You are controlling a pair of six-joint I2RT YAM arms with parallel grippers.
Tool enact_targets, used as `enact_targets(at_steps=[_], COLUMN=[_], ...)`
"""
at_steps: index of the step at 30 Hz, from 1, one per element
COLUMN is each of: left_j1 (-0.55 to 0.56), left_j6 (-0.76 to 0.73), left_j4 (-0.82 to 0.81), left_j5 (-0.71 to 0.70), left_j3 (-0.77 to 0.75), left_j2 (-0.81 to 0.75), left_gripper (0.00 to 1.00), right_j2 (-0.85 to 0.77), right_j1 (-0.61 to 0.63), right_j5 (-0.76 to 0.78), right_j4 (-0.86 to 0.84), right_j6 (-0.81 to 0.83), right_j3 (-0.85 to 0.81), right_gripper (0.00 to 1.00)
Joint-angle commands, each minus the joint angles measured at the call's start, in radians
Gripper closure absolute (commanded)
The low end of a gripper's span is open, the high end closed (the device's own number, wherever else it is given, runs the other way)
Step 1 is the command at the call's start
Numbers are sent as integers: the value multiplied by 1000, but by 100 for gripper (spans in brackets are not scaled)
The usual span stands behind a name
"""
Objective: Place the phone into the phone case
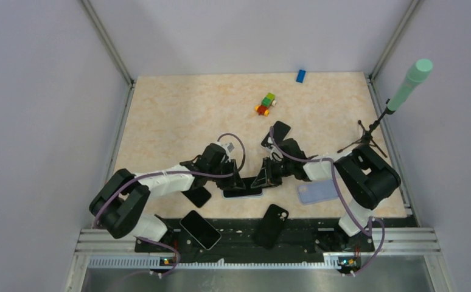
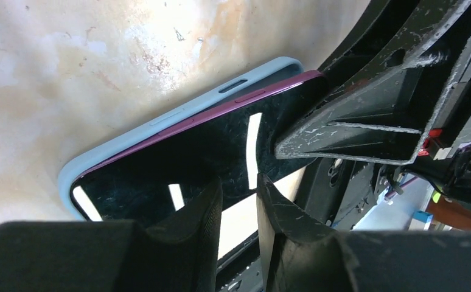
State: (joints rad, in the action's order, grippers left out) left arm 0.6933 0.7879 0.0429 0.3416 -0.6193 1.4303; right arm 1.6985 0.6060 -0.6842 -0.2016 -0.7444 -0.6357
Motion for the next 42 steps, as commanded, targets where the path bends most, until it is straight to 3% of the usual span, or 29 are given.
enact_targets(at_steps=[1, 16, 30, 42], left_j1=[19, 22, 22, 85], left_j6=[16, 25, 21, 10], left_j4=[-26, 31, 61, 67], left_j5=[-44, -132, -167, -138], left_j3=[-8, 49, 44, -89], left_j2=[38, 40, 6, 88], left_gripper=[71, 76, 77, 77], right_j2=[79, -22, -104, -91], right_j1=[104, 104, 104, 104], right_j5=[201, 458, 617, 545], right_j4=[173, 449, 573, 533], right_j6=[115, 218, 247, 253], right_j3=[28, -40, -82, -78], right_gripper=[80, 51, 50, 60])
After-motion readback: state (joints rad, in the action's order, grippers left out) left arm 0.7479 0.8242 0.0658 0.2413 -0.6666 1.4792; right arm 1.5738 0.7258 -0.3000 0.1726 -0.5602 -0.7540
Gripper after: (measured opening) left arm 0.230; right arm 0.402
